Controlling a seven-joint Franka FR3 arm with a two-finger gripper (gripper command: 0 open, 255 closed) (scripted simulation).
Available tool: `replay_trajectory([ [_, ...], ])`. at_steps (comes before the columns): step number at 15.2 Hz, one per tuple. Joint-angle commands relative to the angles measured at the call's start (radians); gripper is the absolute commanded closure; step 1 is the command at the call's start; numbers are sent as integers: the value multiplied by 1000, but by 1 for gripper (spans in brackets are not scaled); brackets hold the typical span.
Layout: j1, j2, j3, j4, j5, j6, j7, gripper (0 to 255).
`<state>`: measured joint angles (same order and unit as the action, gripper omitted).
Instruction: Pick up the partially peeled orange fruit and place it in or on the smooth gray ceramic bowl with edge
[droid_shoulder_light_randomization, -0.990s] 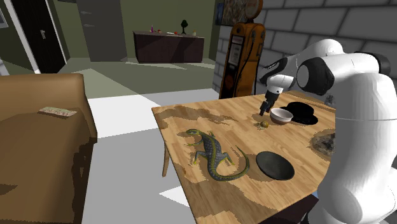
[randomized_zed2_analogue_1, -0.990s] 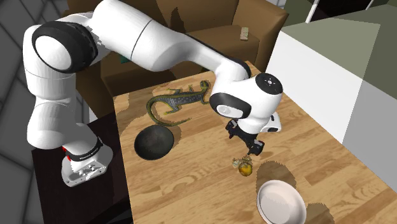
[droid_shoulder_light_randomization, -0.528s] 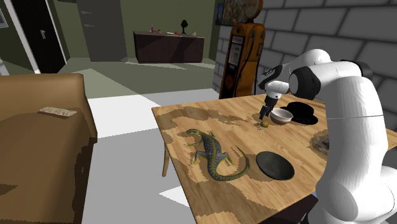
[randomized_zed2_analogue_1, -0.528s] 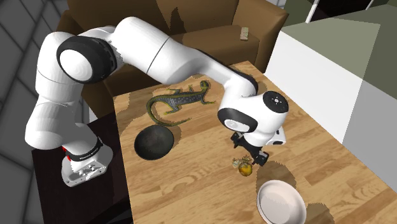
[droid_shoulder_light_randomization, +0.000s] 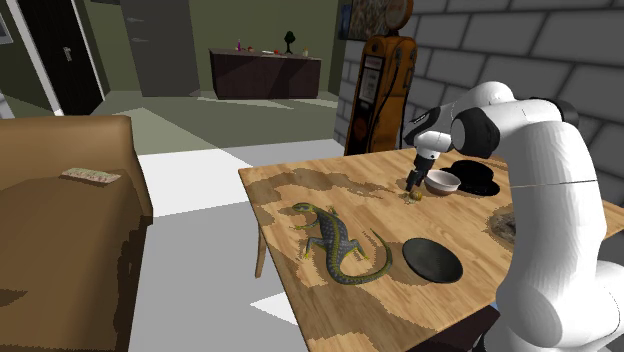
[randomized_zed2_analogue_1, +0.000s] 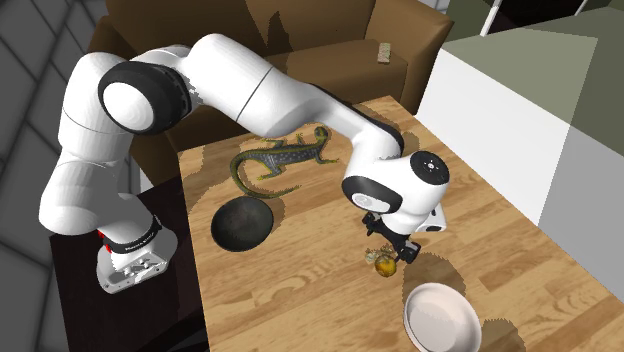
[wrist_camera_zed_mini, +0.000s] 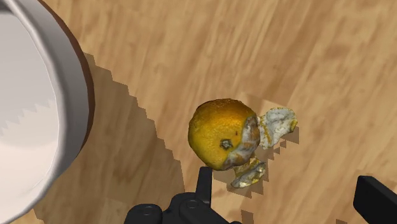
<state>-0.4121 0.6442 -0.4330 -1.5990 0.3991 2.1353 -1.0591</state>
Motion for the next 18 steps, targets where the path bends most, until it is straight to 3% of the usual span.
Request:
replay_trajectory([
  [1, 0, 0, 0, 0, 0, 0, 0, 0],
  [3, 0, 0, 0, 0, 0, 0, 0, 0],
  [4, 0, 0, 0, 0, 0, 0, 0, 255],
  [13, 0, 0, 0, 0, 0, 0, 0, 255],
  [14, 0, 0, 0, 0, 0, 0, 0, 0],
  [17, -147, 116, 48, 241, 26, -202, -163, 0],
  [18, -169, 139, 56, 286, 28, -236, -183, 0],
])
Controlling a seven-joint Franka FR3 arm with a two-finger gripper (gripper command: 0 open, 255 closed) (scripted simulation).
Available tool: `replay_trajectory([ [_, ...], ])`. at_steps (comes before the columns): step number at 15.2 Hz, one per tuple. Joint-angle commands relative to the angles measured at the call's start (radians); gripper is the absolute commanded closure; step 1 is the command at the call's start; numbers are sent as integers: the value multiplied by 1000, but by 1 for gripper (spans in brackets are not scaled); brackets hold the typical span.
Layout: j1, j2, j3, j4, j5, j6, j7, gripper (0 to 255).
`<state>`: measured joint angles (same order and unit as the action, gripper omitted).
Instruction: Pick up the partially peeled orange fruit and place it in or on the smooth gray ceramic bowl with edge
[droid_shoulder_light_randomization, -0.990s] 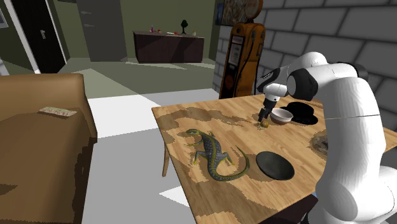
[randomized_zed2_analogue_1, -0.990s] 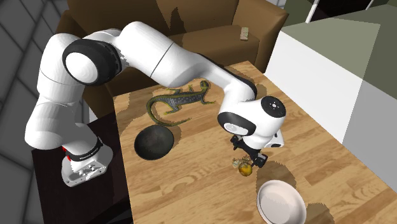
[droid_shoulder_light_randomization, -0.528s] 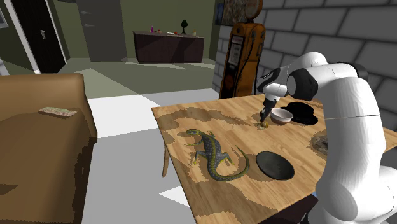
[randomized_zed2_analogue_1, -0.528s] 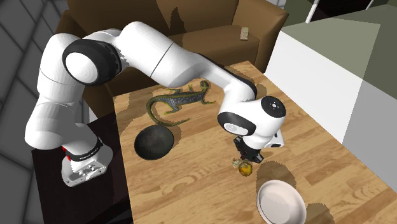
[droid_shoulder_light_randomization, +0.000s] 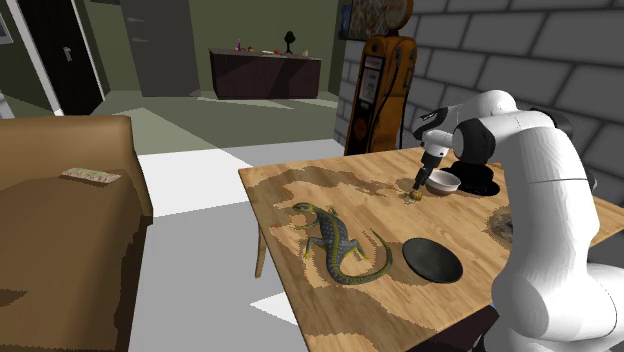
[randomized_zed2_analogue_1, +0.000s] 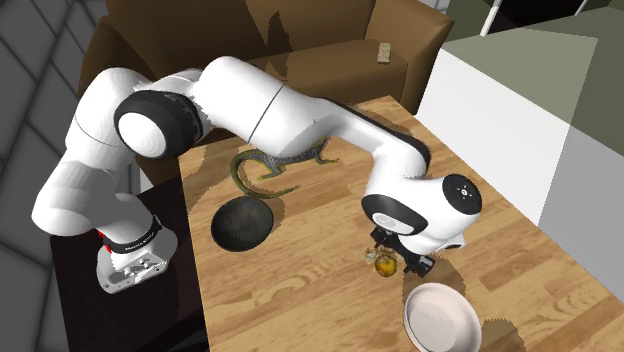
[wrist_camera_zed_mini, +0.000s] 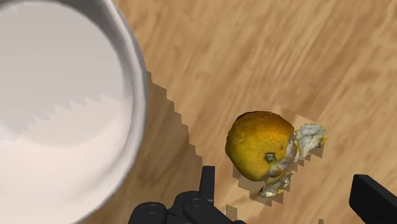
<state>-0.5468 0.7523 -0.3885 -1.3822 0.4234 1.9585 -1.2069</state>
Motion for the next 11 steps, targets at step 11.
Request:
replay_trajectory([
  [11, -26, 64, 25, 22, 21, 19, -48, 0],
])
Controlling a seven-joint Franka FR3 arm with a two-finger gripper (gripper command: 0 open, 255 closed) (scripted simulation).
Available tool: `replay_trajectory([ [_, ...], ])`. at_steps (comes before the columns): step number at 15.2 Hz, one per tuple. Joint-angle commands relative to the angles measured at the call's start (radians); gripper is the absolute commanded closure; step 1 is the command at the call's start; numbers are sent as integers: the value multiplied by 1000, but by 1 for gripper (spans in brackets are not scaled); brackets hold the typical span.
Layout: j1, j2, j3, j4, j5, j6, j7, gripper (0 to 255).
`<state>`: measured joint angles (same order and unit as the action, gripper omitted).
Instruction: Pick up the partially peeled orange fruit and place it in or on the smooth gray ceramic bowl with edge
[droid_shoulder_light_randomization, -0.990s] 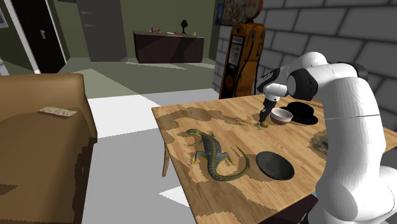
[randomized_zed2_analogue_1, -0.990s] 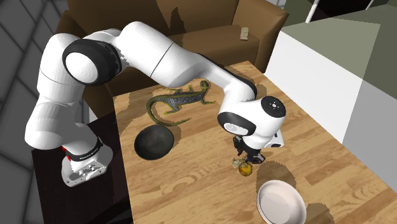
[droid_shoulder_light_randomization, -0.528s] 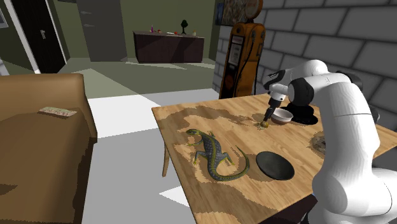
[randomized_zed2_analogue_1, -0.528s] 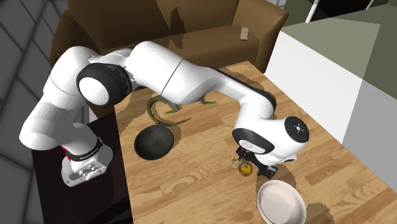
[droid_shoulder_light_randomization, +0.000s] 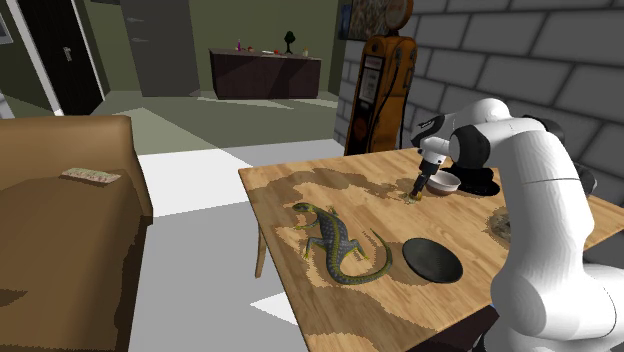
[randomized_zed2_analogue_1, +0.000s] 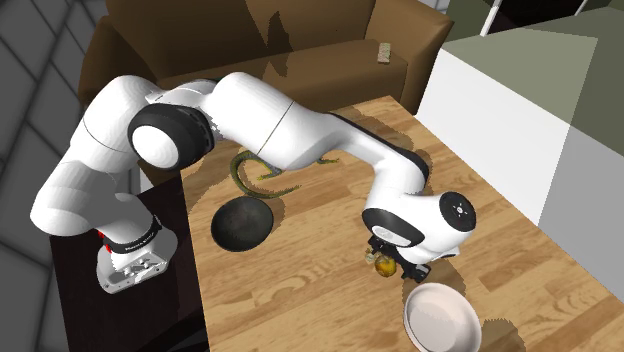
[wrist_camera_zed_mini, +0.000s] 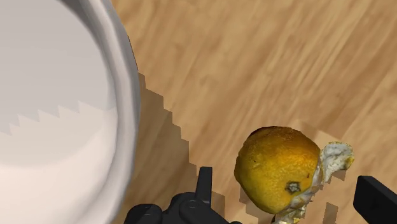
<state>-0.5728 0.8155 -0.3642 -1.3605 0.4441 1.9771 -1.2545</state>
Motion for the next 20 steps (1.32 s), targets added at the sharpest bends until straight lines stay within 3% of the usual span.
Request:
replay_trajectory([
  [1, 0, 1, 0, 1, 0, 1, 0, 0],
  [4, 0, 1, 0, 0, 0, 1, 0, 0],
  [5, 0, 1, 0, 0, 0, 1, 0, 255],
  [14, 0, 1, 0, 1, 0, 1, 0, 255],
  [20, 4, -41, -11, 12, -15, -50, 13, 255],
])
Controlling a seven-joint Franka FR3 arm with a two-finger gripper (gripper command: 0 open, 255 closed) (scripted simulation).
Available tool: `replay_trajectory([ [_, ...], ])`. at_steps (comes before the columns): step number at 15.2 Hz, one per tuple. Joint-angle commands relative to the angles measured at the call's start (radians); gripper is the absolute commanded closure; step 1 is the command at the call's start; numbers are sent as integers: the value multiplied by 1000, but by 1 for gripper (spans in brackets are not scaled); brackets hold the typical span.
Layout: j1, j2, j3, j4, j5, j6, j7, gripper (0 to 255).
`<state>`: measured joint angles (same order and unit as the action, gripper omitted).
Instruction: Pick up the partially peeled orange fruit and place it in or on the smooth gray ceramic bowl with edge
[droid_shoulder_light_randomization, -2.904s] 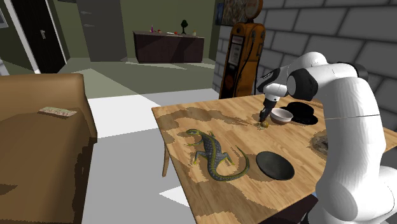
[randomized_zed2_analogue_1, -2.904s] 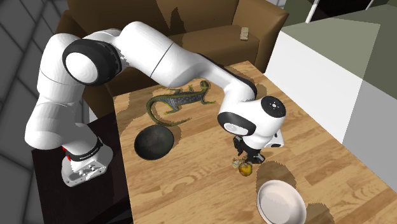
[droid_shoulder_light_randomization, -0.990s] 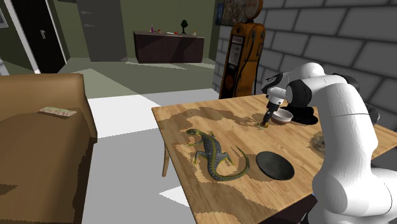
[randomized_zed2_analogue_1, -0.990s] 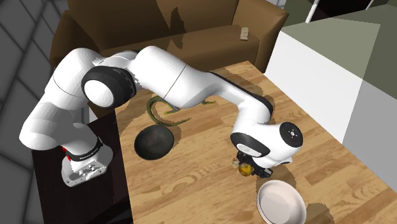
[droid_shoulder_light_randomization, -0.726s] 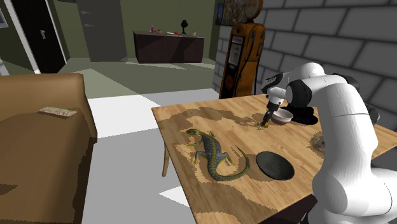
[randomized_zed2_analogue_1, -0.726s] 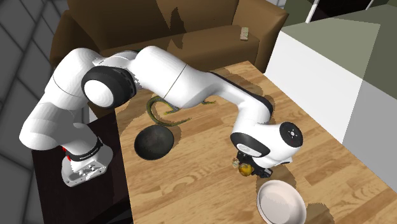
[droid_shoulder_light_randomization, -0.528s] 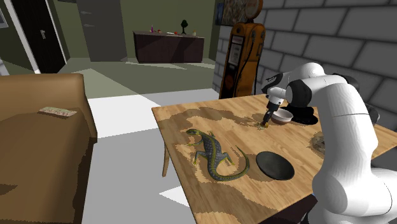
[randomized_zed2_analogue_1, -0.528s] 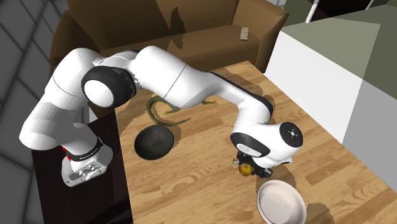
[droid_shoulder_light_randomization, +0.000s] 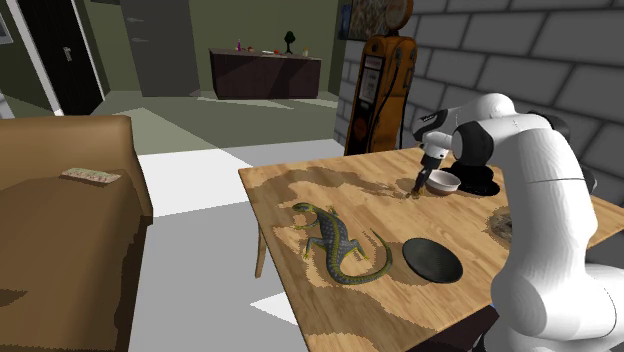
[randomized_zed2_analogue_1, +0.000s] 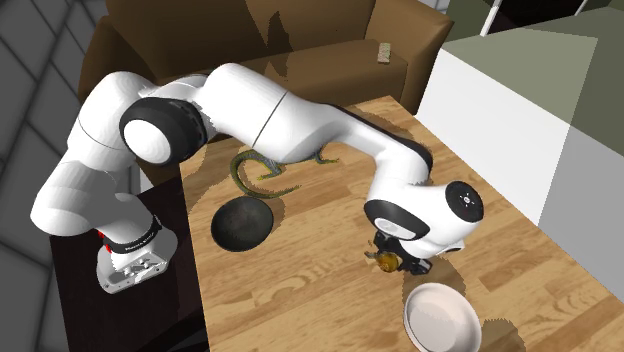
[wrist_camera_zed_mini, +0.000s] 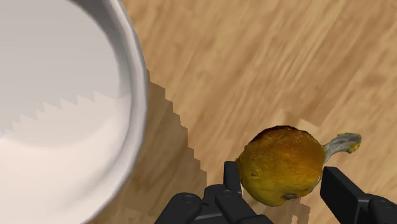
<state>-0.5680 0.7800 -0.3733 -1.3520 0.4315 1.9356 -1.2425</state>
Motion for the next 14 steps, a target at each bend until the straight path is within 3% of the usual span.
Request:
replay_trajectory([
  [1, 0, -12, -3, 7, -5, -18, 4, 255],
  [14, 1, -79, -21, 72, -33, -144, 35, 255],
])
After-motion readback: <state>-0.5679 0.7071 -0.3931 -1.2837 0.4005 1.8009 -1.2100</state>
